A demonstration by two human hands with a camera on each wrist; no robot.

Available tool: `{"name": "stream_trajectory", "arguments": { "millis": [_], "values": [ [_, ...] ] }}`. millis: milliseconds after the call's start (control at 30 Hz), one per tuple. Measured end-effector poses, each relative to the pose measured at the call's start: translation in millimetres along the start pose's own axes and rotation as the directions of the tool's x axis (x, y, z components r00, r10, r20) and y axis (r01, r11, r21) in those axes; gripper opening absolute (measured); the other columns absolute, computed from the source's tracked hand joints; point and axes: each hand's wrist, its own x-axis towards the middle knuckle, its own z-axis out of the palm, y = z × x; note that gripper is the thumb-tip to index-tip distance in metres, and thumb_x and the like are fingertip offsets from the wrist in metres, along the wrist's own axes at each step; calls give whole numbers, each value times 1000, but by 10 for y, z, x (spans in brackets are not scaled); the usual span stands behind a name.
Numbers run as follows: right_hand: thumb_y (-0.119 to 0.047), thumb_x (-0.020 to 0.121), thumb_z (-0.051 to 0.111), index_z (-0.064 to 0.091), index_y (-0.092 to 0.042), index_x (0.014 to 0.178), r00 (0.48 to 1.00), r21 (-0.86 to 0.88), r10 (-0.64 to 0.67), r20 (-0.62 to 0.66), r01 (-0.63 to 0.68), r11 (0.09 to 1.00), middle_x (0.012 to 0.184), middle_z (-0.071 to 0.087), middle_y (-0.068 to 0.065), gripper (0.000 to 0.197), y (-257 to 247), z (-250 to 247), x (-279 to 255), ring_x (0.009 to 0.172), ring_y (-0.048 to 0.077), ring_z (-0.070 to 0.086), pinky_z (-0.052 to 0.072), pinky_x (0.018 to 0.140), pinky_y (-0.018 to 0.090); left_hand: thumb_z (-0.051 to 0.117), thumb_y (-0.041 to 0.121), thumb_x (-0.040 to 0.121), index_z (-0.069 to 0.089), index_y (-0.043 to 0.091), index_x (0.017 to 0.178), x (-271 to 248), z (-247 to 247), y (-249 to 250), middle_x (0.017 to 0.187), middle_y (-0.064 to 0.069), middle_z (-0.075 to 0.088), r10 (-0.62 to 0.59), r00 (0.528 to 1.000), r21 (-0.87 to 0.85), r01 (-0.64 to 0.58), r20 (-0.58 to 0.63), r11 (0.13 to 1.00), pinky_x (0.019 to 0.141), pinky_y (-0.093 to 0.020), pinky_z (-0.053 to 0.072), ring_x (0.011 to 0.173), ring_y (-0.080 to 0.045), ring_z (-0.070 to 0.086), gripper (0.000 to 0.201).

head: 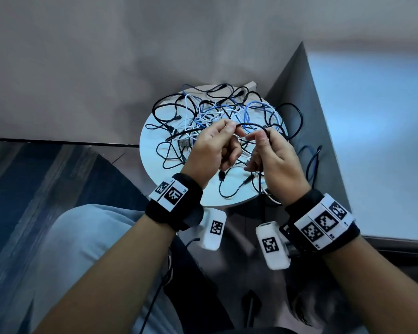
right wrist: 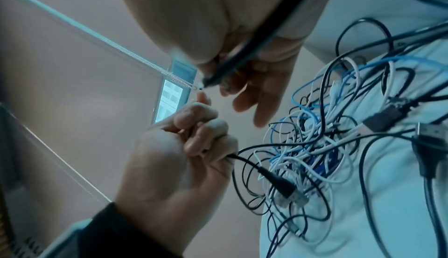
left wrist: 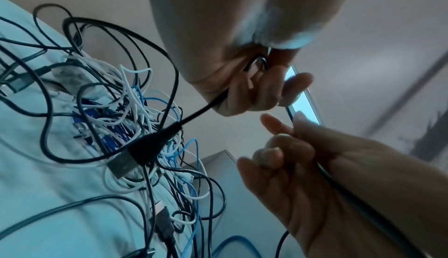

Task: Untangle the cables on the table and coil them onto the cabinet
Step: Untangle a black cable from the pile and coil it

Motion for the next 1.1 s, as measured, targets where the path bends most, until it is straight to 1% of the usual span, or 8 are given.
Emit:
{"name": "stream_trajectory", "arguments": {
  "millis": [133,267,567,733,833,933,1033,1100],
  "values": [
    [-36,109,31,57,-12,113,984,169,131,122,-151,974,63,46,1,35,-48,44,-59,39,22,46,40,39,27,35,22,109,54,9,94,-23,-99,-21,52,-6,45,-23,998,-29,25,51,999,40,-24,25,42,-15,34,28],
    [-40,109,26,61,-16,119,966,178,203,158,-230,957,69,42,2,43,53,-44,-66,44,10,24,14,45,19,34,22,110,56,7,95,-39,-155,63,50,-7,46,-46,995,59,41,88,997,40,-26,22,41,-18,32,30],
    [-20,109,36,62,-7,111,997,195,78,-4,-75,978,64,48,5,29,30,-136,-46,38,15,37,26,35,19,38,21,105,59,-5,116,-58,-250,59,48,-6,49,-61,981,140,35,186,990,43,-27,35,42,-24,40,35],
    [-28,108,40,65,-20,113,994,207,106,13,-107,973,59,32,7,27,73,-25,3,39,8,23,21,36,14,33,19,110,60,-1,93,-10,-193,48,38,-4,38,-52,989,144,32,141,989,67,-41,50,46,-30,58,38],
    [-24,108,41,63,-23,122,993,54,111,37,-113,992,62,38,6,26,157,37,0,39,7,30,26,35,18,32,27,110,59,-1,95,4,-189,77,36,0,31,-50,991,-35,54,124,998,65,-43,55,37,-24,51,42],
    [-20,107,39,55,-33,128,989,-255,88,123,-54,965,73,54,5,29,252,81,-63,45,22,50,42,43,27,29,38,108,60,-4,125,0,-218,111,37,2,29,-23,990,-192,50,140,980,58,-35,57,34,-18,45,55],
    [-29,105,37,46,-29,140,950,-606,50,307,155,780,85,65,10,36,280,127,-147,75,31,62,49,70,40,24,36,111,47,-5,141,2,-259,135,40,2,31,11,996,-246,12,91,969,65,-37,59,36,-17,45,55],
    [-36,103,38,56,-26,125,926,-724,42,375,264,638,86,67,10,30,213,148,-187,88,35,61,48,76,43,26,34,111,44,-2,142,19,-311,126,44,0,34,17,999,-228,-8,35,974,68,-39,59,38,-19,47,51]
  ]
}}
